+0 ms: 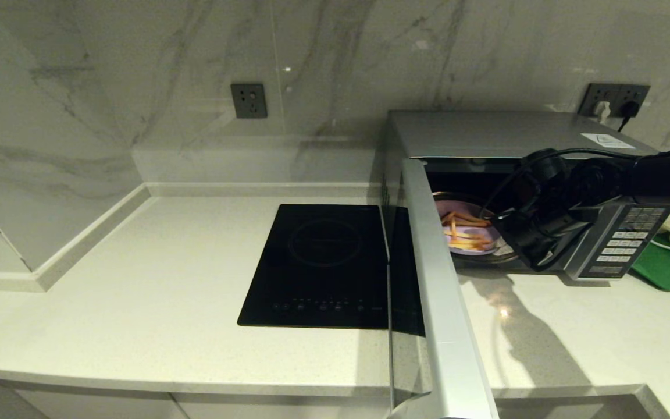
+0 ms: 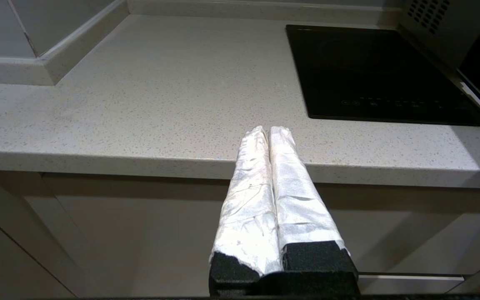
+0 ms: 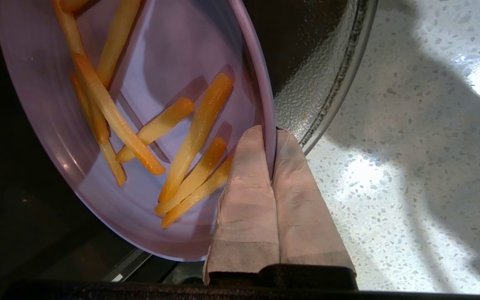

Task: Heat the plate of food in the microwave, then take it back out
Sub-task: Take the plate out of the microwave

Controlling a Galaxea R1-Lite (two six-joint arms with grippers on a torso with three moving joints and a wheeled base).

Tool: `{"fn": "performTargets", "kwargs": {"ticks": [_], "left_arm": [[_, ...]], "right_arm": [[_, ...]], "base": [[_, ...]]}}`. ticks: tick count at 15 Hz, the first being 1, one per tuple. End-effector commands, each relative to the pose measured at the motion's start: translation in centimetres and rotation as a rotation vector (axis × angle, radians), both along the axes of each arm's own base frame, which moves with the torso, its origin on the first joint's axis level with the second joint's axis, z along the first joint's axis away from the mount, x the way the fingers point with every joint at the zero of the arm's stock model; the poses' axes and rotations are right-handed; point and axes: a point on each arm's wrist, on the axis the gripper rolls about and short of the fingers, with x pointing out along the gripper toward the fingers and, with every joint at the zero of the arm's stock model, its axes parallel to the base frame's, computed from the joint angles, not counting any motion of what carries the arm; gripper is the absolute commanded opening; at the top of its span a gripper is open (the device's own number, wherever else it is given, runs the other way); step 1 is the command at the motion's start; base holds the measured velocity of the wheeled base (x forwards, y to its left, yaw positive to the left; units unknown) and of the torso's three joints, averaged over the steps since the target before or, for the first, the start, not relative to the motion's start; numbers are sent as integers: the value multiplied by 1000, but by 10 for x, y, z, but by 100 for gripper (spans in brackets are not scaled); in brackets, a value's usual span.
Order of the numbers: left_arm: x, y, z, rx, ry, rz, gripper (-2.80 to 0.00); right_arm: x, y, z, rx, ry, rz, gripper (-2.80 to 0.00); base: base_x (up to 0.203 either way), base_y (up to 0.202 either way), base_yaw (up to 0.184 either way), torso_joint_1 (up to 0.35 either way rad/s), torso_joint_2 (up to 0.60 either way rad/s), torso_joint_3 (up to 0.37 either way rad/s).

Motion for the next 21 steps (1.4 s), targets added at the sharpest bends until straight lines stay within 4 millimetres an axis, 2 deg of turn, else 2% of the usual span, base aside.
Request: {"fn": "performTargets", "kwargs": {"ticks": [1, 5, 10, 15, 21], "left_arm": [[0, 0, 0, -1, 0, 1, -280], [0, 0, 0, -1, 0, 1, -280], [0, 0, 0, -1, 0, 1, -280], [0, 0, 0, -1, 0, 1, -280], [0, 0, 0, -1, 0, 1, -280]], "right_arm": [[-2, 1, 3, 8, -3, -2, -280], [-10, 0, 13, 13, -11, 1, -280], [-28, -2, 10, 8, 33, 2, -280], [-41, -3, 20, 9, 26, 2, -280], [-66, -5, 18, 4, 47, 7, -280]], "base": [[0, 0, 0, 0, 0, 0], [0, 0, 0, 0, 0, 0], [0, 0, 0, 0, 0, 0], [0, 0, 0, 0, 0, 0], [0, 0, 0, 0, 0, 0]]}}
